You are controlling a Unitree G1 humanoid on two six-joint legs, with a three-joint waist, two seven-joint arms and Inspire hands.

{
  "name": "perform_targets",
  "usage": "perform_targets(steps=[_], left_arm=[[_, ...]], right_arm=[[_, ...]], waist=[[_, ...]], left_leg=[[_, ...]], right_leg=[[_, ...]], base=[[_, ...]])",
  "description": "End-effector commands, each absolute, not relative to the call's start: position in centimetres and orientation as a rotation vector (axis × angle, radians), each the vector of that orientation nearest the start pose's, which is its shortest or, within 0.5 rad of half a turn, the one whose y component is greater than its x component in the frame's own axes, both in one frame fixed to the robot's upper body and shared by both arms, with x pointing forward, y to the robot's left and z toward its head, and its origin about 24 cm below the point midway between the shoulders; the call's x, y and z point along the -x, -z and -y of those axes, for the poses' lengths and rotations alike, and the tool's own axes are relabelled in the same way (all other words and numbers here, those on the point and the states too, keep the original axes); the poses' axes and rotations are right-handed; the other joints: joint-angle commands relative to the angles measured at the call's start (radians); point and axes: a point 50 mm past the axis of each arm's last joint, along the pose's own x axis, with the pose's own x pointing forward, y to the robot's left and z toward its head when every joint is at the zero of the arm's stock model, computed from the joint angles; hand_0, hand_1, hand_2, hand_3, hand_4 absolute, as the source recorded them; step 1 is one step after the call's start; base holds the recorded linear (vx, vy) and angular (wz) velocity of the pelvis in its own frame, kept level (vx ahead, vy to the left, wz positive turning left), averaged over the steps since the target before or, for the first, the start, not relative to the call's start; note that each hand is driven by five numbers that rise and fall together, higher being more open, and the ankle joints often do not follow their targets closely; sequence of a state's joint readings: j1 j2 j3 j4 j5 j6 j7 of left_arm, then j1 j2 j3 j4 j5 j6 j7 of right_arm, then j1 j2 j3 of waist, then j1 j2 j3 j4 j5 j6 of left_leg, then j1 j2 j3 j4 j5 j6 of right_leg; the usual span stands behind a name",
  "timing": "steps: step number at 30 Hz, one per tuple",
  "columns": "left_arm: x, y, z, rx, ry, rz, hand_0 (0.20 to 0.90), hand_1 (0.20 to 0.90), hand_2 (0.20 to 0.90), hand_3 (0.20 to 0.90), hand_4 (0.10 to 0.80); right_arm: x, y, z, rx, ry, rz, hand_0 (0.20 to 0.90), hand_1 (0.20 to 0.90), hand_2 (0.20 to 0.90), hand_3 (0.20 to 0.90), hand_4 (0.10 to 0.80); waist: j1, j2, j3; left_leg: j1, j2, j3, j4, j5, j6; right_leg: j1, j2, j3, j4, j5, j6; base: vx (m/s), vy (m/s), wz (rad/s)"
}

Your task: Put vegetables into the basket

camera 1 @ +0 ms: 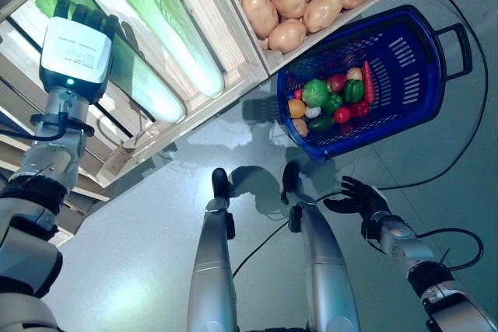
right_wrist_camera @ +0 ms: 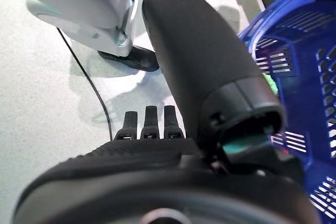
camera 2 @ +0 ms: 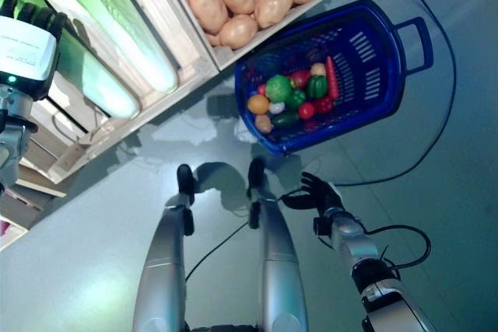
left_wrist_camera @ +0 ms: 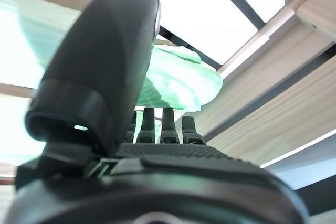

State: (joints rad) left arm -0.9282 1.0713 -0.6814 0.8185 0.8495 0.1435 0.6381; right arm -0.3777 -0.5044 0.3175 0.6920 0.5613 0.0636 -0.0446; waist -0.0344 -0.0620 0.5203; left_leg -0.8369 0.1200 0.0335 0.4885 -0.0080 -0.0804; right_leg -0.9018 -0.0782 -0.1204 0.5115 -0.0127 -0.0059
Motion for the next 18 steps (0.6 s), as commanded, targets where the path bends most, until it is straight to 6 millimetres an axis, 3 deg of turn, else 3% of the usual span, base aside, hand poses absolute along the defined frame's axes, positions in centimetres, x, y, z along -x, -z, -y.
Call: perform_targets(steps=[1,4,5,6,7,8,18], left_arm=[[-32.36,-30.54,-35.83,-2.112,-0.943,0.407,0.900,0.900,0.900,0.900,0.800],[-32.53,-30.09,-35.71,-2.106,-0.921,0.393,0.900,0.900,0.900,0.900,0.800],[-32.53,-29.97,-35.73,-2.101,-0.919,0.394,0.778,0.778,0.778,0.778,0.718],[-32.57,-29.97,-35.72,-2.097,-0.917,0.393,0.549,0.549,0.549,0.549,0.566],[-32.60,-29.98,-35.70,-2.097,-0.915,0.392,0.401,0.401,0.401,0.401,0.467],[-32.60,-30.13,-35.66,-2.097,-0.918,0.395,0.300,0.300,0.300,0.300,0.400],[-32.53,-30.10,-35.74,-2.092,-0.932,0.379,0.300,0.300,0.300,0.300,0.400]], right_arm=[[-28.20,0.19,27.25,0.089,0.154,-0.434,0.900,0.900,0.900,0.900,0.800],[-28.31,0.04,27.47,0.095,0.157,-0.433,0.900,0.900,0.900,0.900,0.800],[-28.34,0.01,27.48,0.095,0.158,-0.433,0.900,0.900,0.900,0.900,0.800],[-28.37,-0.02,27.49,0.097,0.159,-0.432,0.900,0.900,0.900,0.900,0.800],[-28.36,0.02,27.49,0.099,0.160,-0.432,0.900,0.900,0.900,0.900,0.800],[-28.33,-0.02,27.54,0.097,0.163,-0.430,0.900,0.900,0.900,0.900,0.800],[-28.35,-0.24,27.64,0.081,0.171,-0.423,0.900,0.900,0.900,0.900,0.800]], waist=[[-0.011,0.044,0.000],[-0.010,0.049,0.000],[-0.010,0.050,0.000],[-0.010,0.050,0.000],[-0.010,0.049,0.000],[-0.010,0.049,0.000],[-0.011,0.047,0.000]], left_leg=[[-0.018,-0.007,-0.023,-0.026,0.033,-0.005],[-0.014,-0.008,-0.021,-0.033,0.037,-0.006],[-0.013,-0.008,-0.020,-0.034,0.038,-0.006],[-0.015,-0.007,-0.019,-0.034,0.038,-0.007],[-0.016,-0.006,-0.019,-0.033,0.039,-0.007],[-0.018,-0.006,-0.019,-0.032,0.040,-0.008],[-0.016,0.001,-0.011,-0.028,0.038,-0.009]], right_leg=[[0.073,-0.038,0.015,0.064,-0.106,0.039],[0.077,-0.039,0.014,0.059,-0.103,0.039],[0.076,-0.039,0.015,0.059,-0.103,0.039],[0.075,-0.040,0.015,0.060,-0.104,0.039],[0.075,-0.040,0.013,0.060,-0.103,0.039],[0.074,-0.041,0.012,0.060,-0.103,0.038],[0.077,-0.042,0.009,0.063,-0.107,0.035]], base=[[0.000,0.000,0.00],[0.000,0.000,0.00],[0.000,0.000,0.00],[0.000,0.000,0.00],[0.000,0.000,0.00],[0.000,0.000,0.00],[0.000,0.000,0.00]])
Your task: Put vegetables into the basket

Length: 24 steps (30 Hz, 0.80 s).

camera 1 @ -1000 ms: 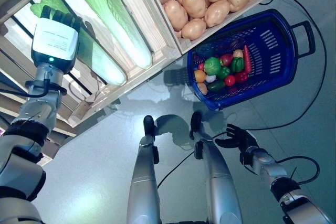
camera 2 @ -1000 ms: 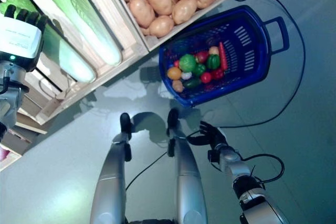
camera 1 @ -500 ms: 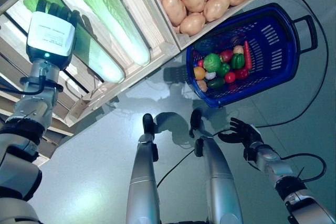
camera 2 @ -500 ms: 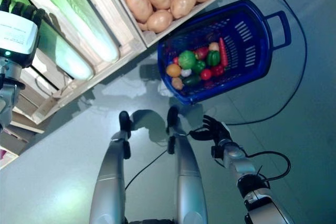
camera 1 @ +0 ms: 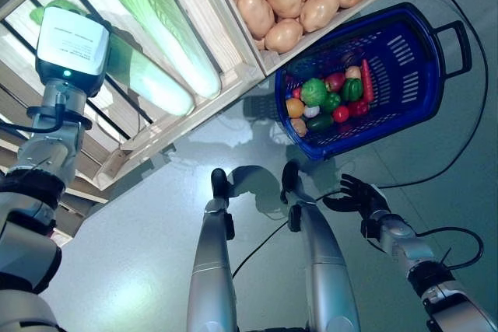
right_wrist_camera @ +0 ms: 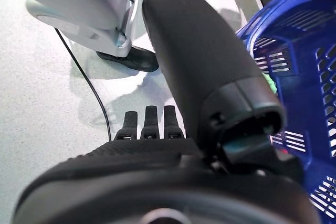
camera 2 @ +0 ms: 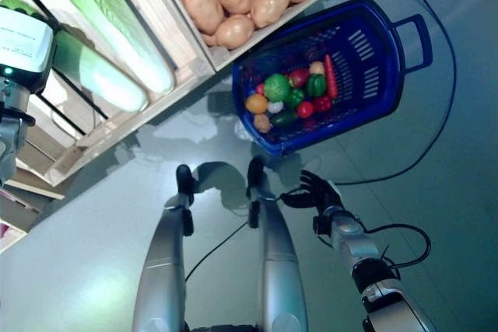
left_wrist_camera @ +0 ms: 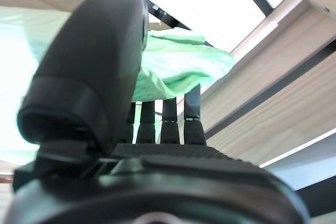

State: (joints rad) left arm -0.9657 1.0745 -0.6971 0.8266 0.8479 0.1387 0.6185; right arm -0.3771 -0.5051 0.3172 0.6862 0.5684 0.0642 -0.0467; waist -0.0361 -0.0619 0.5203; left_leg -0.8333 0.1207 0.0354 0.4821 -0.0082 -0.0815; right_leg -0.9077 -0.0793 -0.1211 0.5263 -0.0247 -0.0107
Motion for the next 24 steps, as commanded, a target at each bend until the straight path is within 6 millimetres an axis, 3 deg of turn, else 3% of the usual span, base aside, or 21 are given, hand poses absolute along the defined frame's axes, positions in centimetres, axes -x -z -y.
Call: perform_targets(steps=[1,8,13,24], left_arm=[[-32.5,-30.2,-35.7,-2.086,-0.935,0.380,0.300,0.300,0.300,0.300,0.400],[-32.1,-29.6,-36.1,-1.894,-1.034,0.446,0.300,0.300,0.300,0.300,0.400],[-31.4,-29.5,-35.9,-1.621,-1.111,0.567,0.300,0.300,0.300,0.300,0.400],[-30.3,-26.3,-33.3,-1.226,-0.970,0.749,0.300,0.300,0.300,0.300,0.400]], right_arm=[[-28.3,-0.2,27.6,0.080,0.171,-0.423,0.900,0.900,0.900,0.900,0.800],[-27.9,0.6,27.2,0.064,0.168,-0.429,0.900,0.900,0.900,0.900,0.800],[-27.3,1.2,26.3,0.044,0.161,-0.425,0.900,0.900,0.900,0.900,0.800],[-27.0,0.6,23.7,-0.083,0.121,-0.289,0.900,0.900,0.900,0.900,0.800]], waist=[[-0.010,0.047,0.000],[-0.010,0.040,0.000],[-0.005,0.030,0.000],[0.027,0.018,0.000]], left_leg=[[-0.020,0.000,-0.013,-0.022,0.037,-0.008],[-0.002,0.000,-0.009,-0.027,0.037,-0.009],[0.044,-0.005,-0.003,-0.061,0.046,-0.015],[0.217,-0.026,0.004,-0.184,0.070,-0.021]], right_leg=[[0.083,-0.041,0.010,0.048,-0.095,0.040],[0.106,-0.039,0.009,0.028,-0.091,0.041],[0.162,-0.033,0.000,-0.030,-0.076,0.043],[0.349,-0.035,-0.053,-0.173,-0.045,0.052]], base=[[0.000,0.000,0.00],[0.016,-0.013,0.00],[0.052,-0.059,0.02],[0.058,-0.061,0.05]])
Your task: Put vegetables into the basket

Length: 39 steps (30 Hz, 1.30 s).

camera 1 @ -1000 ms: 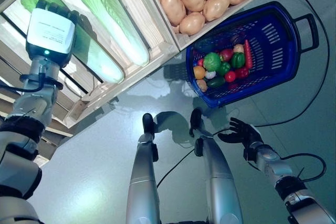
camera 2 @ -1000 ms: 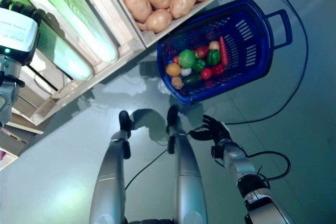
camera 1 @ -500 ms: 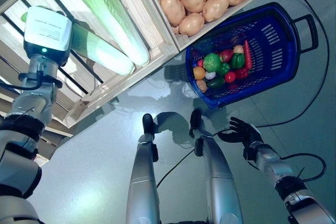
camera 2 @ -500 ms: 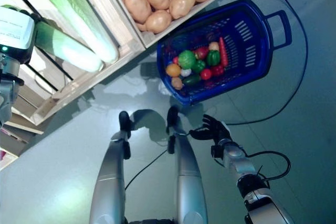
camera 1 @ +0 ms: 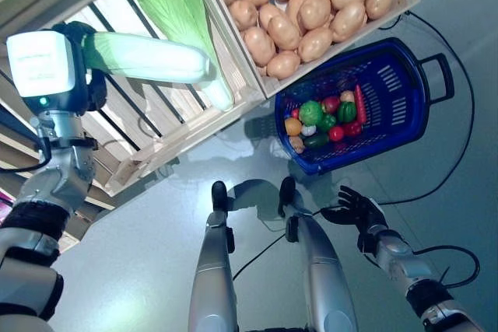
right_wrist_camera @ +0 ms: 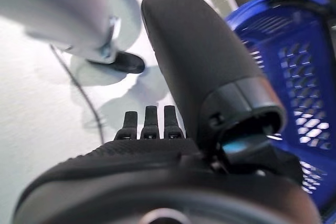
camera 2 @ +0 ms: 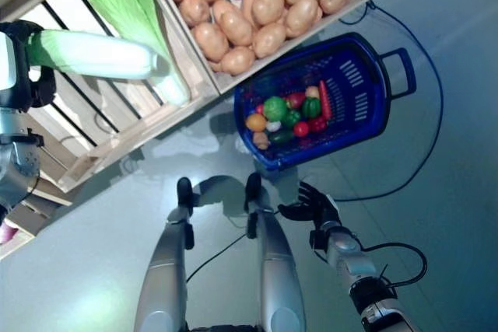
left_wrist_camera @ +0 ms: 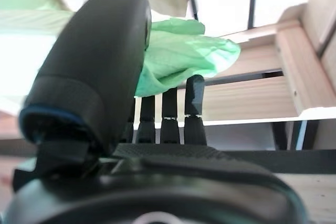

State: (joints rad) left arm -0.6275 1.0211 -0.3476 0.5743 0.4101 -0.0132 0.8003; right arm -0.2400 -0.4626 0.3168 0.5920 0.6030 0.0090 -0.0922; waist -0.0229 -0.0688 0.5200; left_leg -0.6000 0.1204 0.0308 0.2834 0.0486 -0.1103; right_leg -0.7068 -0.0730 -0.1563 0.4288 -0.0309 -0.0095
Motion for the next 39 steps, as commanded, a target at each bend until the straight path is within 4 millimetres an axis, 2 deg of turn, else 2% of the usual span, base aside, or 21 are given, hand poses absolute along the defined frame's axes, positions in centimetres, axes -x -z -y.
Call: perform_targets(steps=[1,5,10,15,19,22,24,29,34,35,39], left_arm=[[-30.1,-25.8,-33.3,-1.182,-0.946,0.747,0.300,0.300,0.300,0.300,0.400],[-29.6,-23.1,-31.7,-1.003,-0.789,0.736,0.300,0.300,0.300,0.300,0.400],[-29.1,-20.0,-29.3,-0.910,-0.612,0.717,0.300,0.300,0.300,0.300,0.400],[-28.9,-15.7,-26.6,-0.784,-0.422,0.594,0.300,0.300,0.300,0.300,0.400],[-28.6,-13.3,-25.0,-0.672,-0.300,0.498,0.300,0.300,0.300,0.300,0.400],[-28.6,-11.8,-23.7,-0.634,-0.200,0.427,0.300,0.300,0.300,0.300,0.400],[-28.5,-11.0,-22.8,-0.648,-0.136,0.391,0.300,0.300,0.300,0.300,0.400],[-28.3,-8.8,-21.2,-0.558,-0.031,0.266,0.300,0.300,0.300,0.300,0.400],[-28.2,-7.9,-20.1,-0.540,0.037,0.227,0.300,0.300,0.300,0.300,0.400],[-28.3,-7.5,-19.4,-0.527,0.069,0.207,0.300,0.300,0.300,0.300,0.400],[-28.3,-7.2,-18.8,-0.508,0.108,0.199,0.300,0.300,0.300,0.300,0.400]], right_arm=[[-27.0,0.3,23.4,-0.092,0.109,-0.262,0.900,0.900,0.900,0.900,0.800],[-27.1,-1.4,22.1,-0.132,0.043,-0.131,0.900,0.900,0.900,0.900,0.800],[-27.4,-4.4,20.5,-0.158,-0.059,0.040,0.900,0.900,0.900,0.900,0.800],[-26.7,-7.6,19.3,-0.223,-0.219,0.207,0.900,0.900,0.900,0.900,0.800],[-26.2,-10.1,18.6,-0.232,-0.317,0.298,0.900,0.900,0.900,0.900,0.800],[-25.9,-11.2,18.1,-0.271,-0.371,0.332,0.900,0.900,0.900,0.900,0.800],[-25.7,-11.4,17.8,-0.289,-0.406,0.337,0.900,0.900,0.900,0.900,0.800],[-25.5,-12.0,16.1,-0.337,-0.502,0.339,0.900,0.900,0.900,0.900,0.800],[-25.7,-12.7,15.2,-0.359,-0.537,0.354,0.900,0.900,0.900,0.900,0.800],[-26.1,-13.1,14.4,-0.368,-0.557,0.360,0.900,0.900,0.900,0.900,0.800],[-26.5,-13.7,13.5,-0.400,-0.574,0.371,0.900,0.900,0.900,0.900,0.800]], waist=[[0.017,0.025,0.000],[0.030,0.023,0.000],[0.042,0.017,-0.010],[0.044,0.016,-0.058],[0.045,0.019,-0.103],[0.046,0.019,-0.131],[0.051,0.019,-0.151],[0.067,0.023,-0.206],[0.083,0.029,-0.235],[0.092,0.031,-0.252],[0.104,0.036,-0.274]], left_leg=[[0.009,-0.025,0.010,-0.001,0.016,0.005],[0.111,-0.031,0.007,-0.060,0.026,0.005],[0.213,-0.032,0.000,-0.120,0.029,0.006],[0.307,-0.030,-0.002,-0.185,0.033,0.006],[0.368,-0.029,-0.003,-0.232,0.036,0.009],[0.412,-0.028,0.002,-0.253,0.032,0.009],[0.431,-0.028,0.002,-0.264,0.031,0.010],[0.481,-0.029,-0.010,-0.295,0.032,0.010],[0.509,-0.031,-0.017,-0.314,0.031,0.010],[0.524,-0.034,-0.022,-0.326,0.030,0.010],[0.546,-0.036,-0.028,-0.334,0.024,0.010]], right_leg=[[0.174,-0.040,-0.023,-0.091,-0.037,0.052],[0.287,-0.044,-0.046,-0.160,-0.026,0.060],[0.392,-0.043,-0.065,-0.224,-0.012,0.069],[0.494,-0.041,-0.071,-0.293,-0.001,0.079],[0.560,-0.044,-0.078,-0.348,0.016,0.089],[0.607,-0.046,-0.083,-0.377,0.021,0.093],[0.631,-0.047,-0.088,-0.387,0.023,0.095],[0.685,-0.047,-0.094,-0.420,0.034,0.098],[0.717,-0.049,-0.104,-0.447,0.044,0.100],[0.733,-0.049,-0.110,-0.462,0.051,0.101],[0.754,-0.050,-0.117,-0.474,0.054,0.102]], base=[[0.075,-0.048,0.04],[0.093,-0.065,0.05],[0.090,-0.045,0.06],[0.106,-0.002,0.06],[0.103,0.012,0.03],[0.093,0.001,0.02],[0.095,-0.024,0.10],[0.109,-0.016,0.08],[0.077,-0.013,0.05],[0.070,-0.016,0.08],[0.058,-0.006,0.08]])
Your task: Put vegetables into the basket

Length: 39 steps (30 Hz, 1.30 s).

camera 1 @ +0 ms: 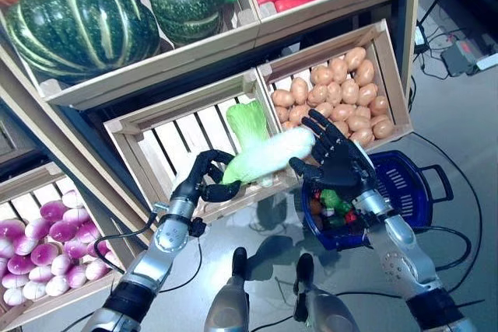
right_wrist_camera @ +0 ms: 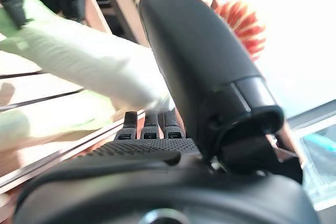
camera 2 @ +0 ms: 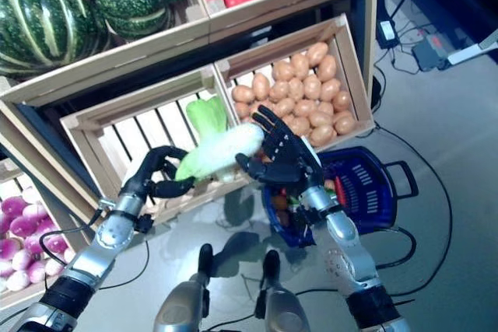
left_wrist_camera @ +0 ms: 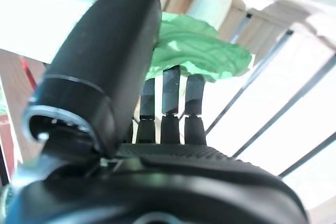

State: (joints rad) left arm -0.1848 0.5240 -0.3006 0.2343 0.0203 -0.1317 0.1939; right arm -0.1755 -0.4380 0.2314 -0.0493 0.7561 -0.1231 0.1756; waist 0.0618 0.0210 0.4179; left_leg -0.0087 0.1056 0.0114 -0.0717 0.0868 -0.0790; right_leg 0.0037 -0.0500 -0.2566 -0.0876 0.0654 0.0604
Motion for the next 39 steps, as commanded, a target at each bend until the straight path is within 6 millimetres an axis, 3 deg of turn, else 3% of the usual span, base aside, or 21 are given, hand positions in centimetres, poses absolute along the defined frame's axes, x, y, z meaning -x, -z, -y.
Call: perform_targets(steps=[1,15,27,28,29,39], left_arm=[[-28.2,-7.2,-18.7,-0.502,0.112,0.195,0.300,0.300,0.300,0.300,0.400],[-28.1,-5.9,-18.0,-0.482,0.057,0.121,0.300,0.300,0.300,0.300,0.400],[-28.1,-6.2,-16.9,-0.409,0.105,0.131,0.300,0.300,0.300,0.300,0.400],[-28.0,-6.2,-16.9,-0.395,0.108,0.129,0.300,0.300,0.300,0.300,0.400],[-28.0,-6.2,-16.8,-0.387,0.108,0.130,0.300,0.300,0.300,0.300,0.400],[-27.8,-6.5,-16.1,-0.294,0.120,0.149,0.300,0.300,0.300,0.300,0.400]], right_arm=[[-26.6,-13.7,13.4,-0.411,-0.567,0.370,0.900,0.900,0.900,0.900,0.800],[-27.8,-13.1,13.6,-0.548,-0.289,0.346,0.900,0.900,0.900,0.900,0.800],[-27.6,-11.3,12.2,-0.659,-0.365,0.234,0.900,0.900,0.900,0.900,0.800],[-27.6,-10.9,11.9,-0.674,-0.382,0.209,0.832,0.832,0.832,0.832,0.755],[-27.6,-10.8,11.8,-0.676,-0.385,0.199,0.900,0.900,0.900,0.900,0.800],[-27.1,-8.9,10.8,-0.788,-0.445,0.081,0.900,0.900,0.900,0.900,0.800]], waist=[[0.022,-0.053,-0.176],[0.030,-0.033,-0.225],[0.030,-0.036,-0.255],[0.030,-0.037,-0.259],[0.030,-0.037,-0.261],[0.022,-0.045,-0.275]], left_leg=[[-0.042,-0.023,-0.010,0.020,-0.016,-0.021],[0.021,-0.036,-0.019,-0.006,-0.040,-0.010],[0.047,-0.033,-0.020,-0.016,-0.053,-0.010],[0.050,-0.032,-0.021,-0.016,-0.054,-0.010],[0.051,-0.033,-0.021,-0.016,-0.055,-0.010],[0.060,-0.031,-0.013,-0.016,-0.066,-0.007]], right_leg=[[0.047,-0.074,-0.017,0.039,-0.041,0.032],[0.091,-0.084,-0.009,0.004,-0.025,0.042],[0.102,-0.092,-0.010,0.000,-0.022,0.050],[0.104,-0.092,-0.010,0.000,-0.023,0.051],[0.104,-0.093,-0.009,0.000,-0.023,0.051],[0.101,-0.093,-0.004,0.000,-0.018,0.058]], base=[[0.054,-0.006,0.02],[0.018,-0.003,0.02],[0.000,0.000,0.00],[0.000,0.000,0.00],[0.000,0.000,0.00],[0.000,0.000,0.00]])
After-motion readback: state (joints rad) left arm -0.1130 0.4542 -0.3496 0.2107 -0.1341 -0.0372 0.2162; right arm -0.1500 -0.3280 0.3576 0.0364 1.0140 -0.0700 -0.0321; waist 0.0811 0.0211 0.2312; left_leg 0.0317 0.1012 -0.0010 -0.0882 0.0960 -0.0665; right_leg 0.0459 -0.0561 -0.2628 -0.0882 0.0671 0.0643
